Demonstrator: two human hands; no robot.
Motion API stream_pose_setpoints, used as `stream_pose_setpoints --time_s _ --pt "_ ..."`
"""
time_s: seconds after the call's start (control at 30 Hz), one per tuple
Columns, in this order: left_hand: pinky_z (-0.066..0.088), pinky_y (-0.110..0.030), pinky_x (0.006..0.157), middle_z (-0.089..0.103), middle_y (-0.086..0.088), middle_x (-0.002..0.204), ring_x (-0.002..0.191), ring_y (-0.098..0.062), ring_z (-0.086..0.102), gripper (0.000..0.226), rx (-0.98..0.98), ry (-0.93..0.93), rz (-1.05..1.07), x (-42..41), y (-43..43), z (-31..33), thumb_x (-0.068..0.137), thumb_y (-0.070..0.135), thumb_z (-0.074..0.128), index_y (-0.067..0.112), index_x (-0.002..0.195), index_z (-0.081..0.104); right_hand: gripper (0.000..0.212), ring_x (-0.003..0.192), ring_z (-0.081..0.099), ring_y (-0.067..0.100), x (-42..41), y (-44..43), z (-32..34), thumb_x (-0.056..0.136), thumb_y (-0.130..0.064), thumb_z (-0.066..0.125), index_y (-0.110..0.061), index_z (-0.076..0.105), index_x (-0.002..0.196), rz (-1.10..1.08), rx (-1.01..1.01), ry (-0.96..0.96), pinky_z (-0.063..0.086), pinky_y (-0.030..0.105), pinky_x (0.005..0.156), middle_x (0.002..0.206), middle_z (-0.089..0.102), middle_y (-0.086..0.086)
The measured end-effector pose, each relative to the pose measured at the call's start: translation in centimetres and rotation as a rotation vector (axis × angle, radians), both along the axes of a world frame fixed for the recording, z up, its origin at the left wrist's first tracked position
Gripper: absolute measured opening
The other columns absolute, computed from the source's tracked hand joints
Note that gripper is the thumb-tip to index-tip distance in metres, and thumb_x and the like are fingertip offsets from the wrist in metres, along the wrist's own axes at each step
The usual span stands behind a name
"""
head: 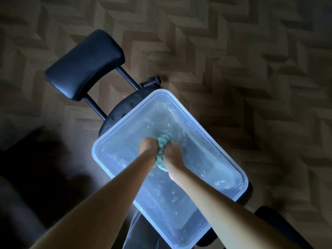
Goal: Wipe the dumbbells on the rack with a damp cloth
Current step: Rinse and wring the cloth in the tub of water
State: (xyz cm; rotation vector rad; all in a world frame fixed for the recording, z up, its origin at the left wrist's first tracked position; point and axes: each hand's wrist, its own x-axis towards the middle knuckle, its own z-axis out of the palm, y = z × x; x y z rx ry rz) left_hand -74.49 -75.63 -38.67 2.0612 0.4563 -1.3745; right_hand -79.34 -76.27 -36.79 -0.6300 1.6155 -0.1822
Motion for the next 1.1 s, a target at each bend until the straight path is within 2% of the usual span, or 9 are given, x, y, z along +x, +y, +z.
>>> stream_pose_setpoints --time_s 0.17,0.27,0.4,0.53,0.63,0.7,0.77,0.97,1.1 --pt "0.055 -0.04 0.079 0.056 -0.026 0.125 0.106 -0.033 0.059 0.038 0.006 -0.016 -0.067 -1.0 0.0 0.2 0.096 0.012 0.033 -0.008 0.119 0.056 0.053 0.055 0.051 0.019 -1.0 -1.1 -0.6 0.098 -0.023 0.041 -0.013 0.053 0.047 0.106 -0.141 0.052 0.041 0.034 0.06 0.045 0.051 -0.005" --pt "0.041 -0.019 0.034 0.054 -0.023 0.129 0.108 -0.033 0.06 0.043 0.076 0.003 -0.169 -1.9 0.2 0.3 0.096 0.014 0.027 -0.003 0.123 0.056 0.042 0.071 0.05 0.018 -2.1 -1.7 -1.2 0.099 -0.007 0.037 -0.011 0.048 0.058 0.152 -0.08 0.114 0.039 0.018 0.05 0.061 0.047 0.003" --pt "0.049 -0.036 0.087 0.056 -0.023 0.126 0.117 -0.033 0.055 0.034 0.012 -0.074 -0.226 -1.2 0.4 -0.1 0.097 0.009 0.037 -0.008 0.121 0.055 0.029 0.092 0.051 0.021 -2.7 0.6 -0.4 0.098 -0.007 0.034 0.005 0.057 0.112 0.253 -0.036 0.055 0.038 0.023 0.076 0.107 0.059 0.017" --pt "0.045 -0.038 0.095 0.057 -0.024 0.125 0.117 -0.033 0.055 0.036 -0.001 -0.017 -0.219 -0.9 -0.1 -0.2 0.093 0.013 0.047 -0.008 0.12 0.057 0.035 0.1 0.064 0.031 -2.0 1.2 -0.4 0.095 -0.013 0.034 0.003 0.065 0.098 0.199 -0.109 0.148 0.053 0.038 0.085 0.101 0.067 0.018" --pt "0.053 -0.022 0.064 0.068 -0.02 0.091 0.078 -0.026 0.066 0.039 -0.013 0.085 -0.162 -1.7 0.1 0.6 0.085 0.026 0.042 -0.003 0.099 0.065 0.031 0.076 0.06 0.028 -2.3 -1.0 -1.1 0.091 -0.008 0.042 -0.008 0.058 0.065 0.226 -0.181 0.174 0.048 0.027 0.062 0.072 0.058 0.01" --pt "0.035 -0.01 0.039 0.055 -0.009 0.054 0.04 -0.016 0.049 0.031 -0.027 0.092 -0.217 -2.4 0.7 1.4 0.093 0.014 0.034 0.007 0.071 0.055 0.023 0.084 0.061 0.03 -3.1 -2.4 -1.3 0.09 -0.006 0.046 0.002 0.066 0.082 0.424 -0.198 0.253 0.04 0.028 0.064 0.079 0.061 0.016" --pt "0.029 -0.011 0.035 0.047 -0.008 0.053 0.026 -0.011 0.04 0.032 -0.044 0.017 -0.267 -2.3 1.3 1.7 0.095 0.005 0.033 0.007 0.069 0.052 0.03 0.108 0.058 0.032 -3.9 -3.2 -1.2 0.095 -0.017 0.044 0.002 0.064 0.108 0.519 -0.154 0.289 0.042 0.031 0.082 0.111 0.064 0.02" --pt "0.041 -0.02 0.044 0.054 -0.005 0.07 0.052 -0.015 0.053 0.017 -0.071 -0.124 -0.244 0.3 1.6 1.5 0.084 0.025 0.06 0.01 0.092 0.057 0.067 0.132 0.038 0.023 -5.8 -3.8 0.6 0.082 -0.046 0.063 -0.017 0.042 0.139 0.485 0.066 0.018 0.029 0.037 0.101 0.146 0.038 0.002" --pt "0.051 -0.032 0.058 0.064 -0.018 0.097 0.077 -0.026 0.059 0.034 -0.072 -0.177 -0.412 0.1 1.7 0.5 0.079 -0.007 0.056 0.002 0.112 0.057 0.036 0.111 0.056 0.024 -6.1 -2.9 0.1 0.082 0.004 0.063 -0.014 0.057 0.113 0.461 0.142 -0.208 0.045 0.038 0.094 0.111 0.064 0.005"
